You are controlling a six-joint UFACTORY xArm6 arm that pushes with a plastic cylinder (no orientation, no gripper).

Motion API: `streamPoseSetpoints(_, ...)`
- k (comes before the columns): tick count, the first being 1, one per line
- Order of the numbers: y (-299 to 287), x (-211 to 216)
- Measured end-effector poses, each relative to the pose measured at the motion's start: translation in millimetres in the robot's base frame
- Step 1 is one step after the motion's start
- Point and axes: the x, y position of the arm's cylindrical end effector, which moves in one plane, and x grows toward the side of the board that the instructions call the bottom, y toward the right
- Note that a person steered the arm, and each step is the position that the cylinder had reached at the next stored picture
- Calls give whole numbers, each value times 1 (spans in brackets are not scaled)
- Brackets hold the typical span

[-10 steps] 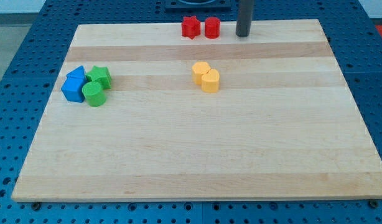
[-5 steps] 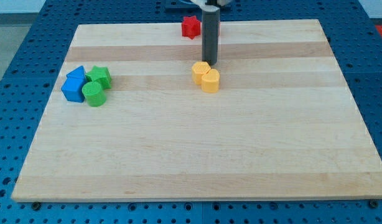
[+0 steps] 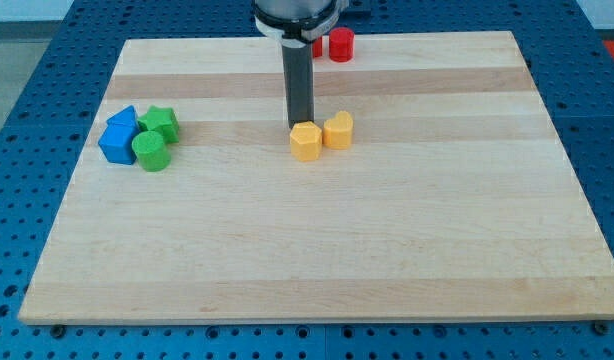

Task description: Move the yellow hexagon to the right center of the board

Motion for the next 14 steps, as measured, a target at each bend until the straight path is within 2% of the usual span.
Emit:
streamPoseSetpoints(2,-44,-17)
streamPoseSetpoints(4,-53,37)
streamPoseSetpoints(7,148,33)
streamPoseSetpoints(8,189,31)
streamPoseSetpoints(10,170,25)
streamPoseSetpoints(12,237,18)
streamPoseSetpoints(13,211,33)
streamPoseSetpoints(14,135,62)
